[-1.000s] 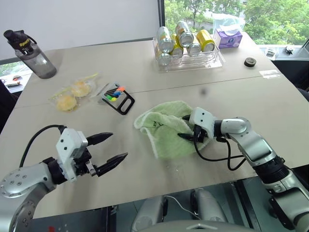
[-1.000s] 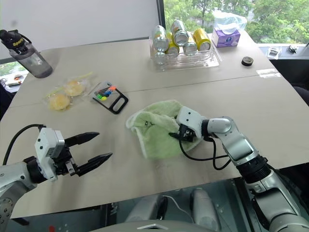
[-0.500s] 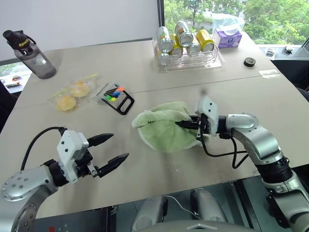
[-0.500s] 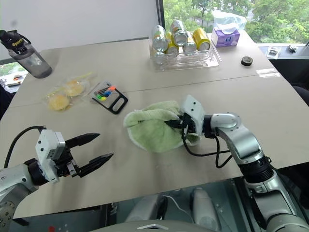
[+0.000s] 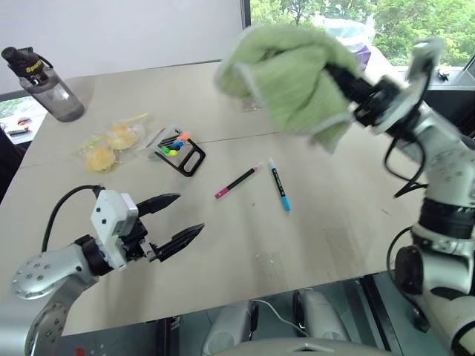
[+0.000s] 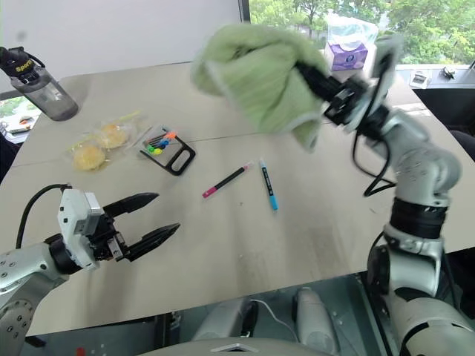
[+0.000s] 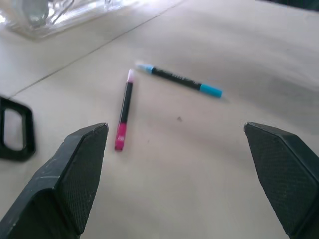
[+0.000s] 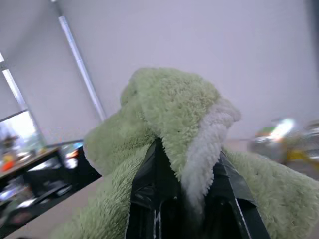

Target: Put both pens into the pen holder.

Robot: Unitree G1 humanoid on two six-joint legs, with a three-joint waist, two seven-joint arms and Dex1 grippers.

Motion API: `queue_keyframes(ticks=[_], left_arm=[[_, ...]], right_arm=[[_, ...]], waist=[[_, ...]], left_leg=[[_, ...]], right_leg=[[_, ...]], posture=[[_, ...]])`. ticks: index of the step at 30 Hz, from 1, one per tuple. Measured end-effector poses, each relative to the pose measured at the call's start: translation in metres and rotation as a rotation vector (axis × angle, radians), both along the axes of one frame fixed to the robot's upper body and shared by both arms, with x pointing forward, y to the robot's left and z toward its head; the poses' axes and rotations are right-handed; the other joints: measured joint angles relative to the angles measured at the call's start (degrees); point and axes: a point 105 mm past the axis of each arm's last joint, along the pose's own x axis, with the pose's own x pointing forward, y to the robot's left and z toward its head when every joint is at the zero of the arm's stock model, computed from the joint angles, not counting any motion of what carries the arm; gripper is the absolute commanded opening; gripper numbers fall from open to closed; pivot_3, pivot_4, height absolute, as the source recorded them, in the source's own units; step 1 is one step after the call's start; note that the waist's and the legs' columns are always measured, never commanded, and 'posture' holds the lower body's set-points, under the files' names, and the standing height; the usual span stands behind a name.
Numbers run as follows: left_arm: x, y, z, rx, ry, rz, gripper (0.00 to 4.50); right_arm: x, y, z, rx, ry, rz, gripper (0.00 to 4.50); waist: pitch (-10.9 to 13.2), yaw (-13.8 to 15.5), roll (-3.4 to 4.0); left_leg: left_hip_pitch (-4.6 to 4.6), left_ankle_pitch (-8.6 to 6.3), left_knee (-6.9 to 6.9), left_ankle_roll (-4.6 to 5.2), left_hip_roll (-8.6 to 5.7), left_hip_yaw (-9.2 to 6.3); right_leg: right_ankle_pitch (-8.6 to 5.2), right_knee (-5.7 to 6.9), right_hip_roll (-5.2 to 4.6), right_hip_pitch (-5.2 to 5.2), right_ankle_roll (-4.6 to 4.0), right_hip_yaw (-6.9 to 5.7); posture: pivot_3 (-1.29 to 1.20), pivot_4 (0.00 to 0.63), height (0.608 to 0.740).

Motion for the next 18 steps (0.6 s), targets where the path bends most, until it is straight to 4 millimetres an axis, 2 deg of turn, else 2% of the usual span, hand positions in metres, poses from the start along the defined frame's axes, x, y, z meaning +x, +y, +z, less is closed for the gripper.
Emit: queue_keyframes(ticks=[3, 5, 7, 8, 11, 12, 14, 18], left_arm=[[0.005, -0.006, 0.005, -0.015, -0.015, -0.022, 4.5], [0.008, -0.011, 0.012, -0.034, -0.036, -0.049, 4.5], [0.01, -0.014, 0.019, -0.037, -0.055, -0.07, 4.5], [0.01, -0.015, 0.019, -0.037, -0.057, -0.073, 4.5], [0.013, -0.021, 0.022, -0.055, -0.058, -0.115, 4.5], [0.015, -0.023, 0.023, -0.06, -0.057, -0.132, 4.5], [0.017, -0.024, 0.024, -0.065, -0.056, -0.143, 4.5], [0.019, -0.027, 0.022, -0.07, -0.04, -0.166, 4.5]], right_arm=[[0.005, -0.037, 0.0, -0.029, 0.017, -0.114, 0.04], [0.01, -0.056, -0.008, -0.057, 0.048, -0.178, 0.04], [0.012, -0.079, -0.024, -0.098, 0.098, -0.254, 0.04], [0.013, -0.084, -0.029, -0.107, 0.113, -0.268, 0.04], [0.011, -0.104, -0.047, -0.178, 0.161, -0.346, 1.08], [0.012, -0.113, -0.054, -0.226, 0.174, -0.387, 1.62], [0.009, -0.126, -0.066, -0.344, 0.19, -0.438, 2.38], [0.008, -0.133, -0.069, -0.388, 0.178, -0.46, 4.4]], waist=[[0.02, -0.41, 0.05], [0.02, -0.54, 0.05], [0.03, -0.71, 0.05], [0.03, -0.8, 0.06], [0.08, -0.67, 0.15], [0.08, -0.6, 0.15], [0.09, -0.54, 0.16], [0.1, -0.89, 0.17]], left_leg=[[-0.02, 0.0, -0.1, 0.01, 0.02, 0.11], [-0.02, 0.0, -0.09, 0.01, 0.03, 0.16], [-0.01, -0.01, -0.09, 0.03, 0.05, 0.23], [-0.01, -0.01, -0.1, 0.04, 0.06, 0.25], [-0.03, -0.01, -0.07, 0.04, 0.06, 0.29], [-0.03, -0.01, -0.06, 0.04, 0.06, 0.3], [-0.03, -0.01, -0.04, 0.04, 0.06, 0.29], [0.01, -0.01, -0.03, 0.04, 0.06, 0.4]], right_leg=[[0.0, -0.03, 0.01, -0.07, 0.0, 0.09], [0.0, -0.03, 0.01, -0.07, 0.0, 0.13], [0.0, -0.02, 0.02, -0.08, 0.0, 0.19], [0.0, -0.02, 0.03, -0.09, 0.0, 0.22], [0.0, 0.01, 0.03, -0.12, 0.01, 0.23], [0.0, 0.02, 0.03, -0.12, 0.01, 0.23], [0.0, 0.03, 0.03, -0.12, 0.01, 0.22], [0.01, 0.08, 0.05, -0.13, 0.02, 0.34]], posture=[[0.0, 0.15, 0.739], [0.0, 0.15, 0.739], [0.0, 0.15, 0.739], [0.0, 0.15, 0.739], [0.0, 0.15, 0.739], [0.0, 0.15, 0.739], [0.0, 0.15, 0.739], [0.0, 0.15, 0.739]])
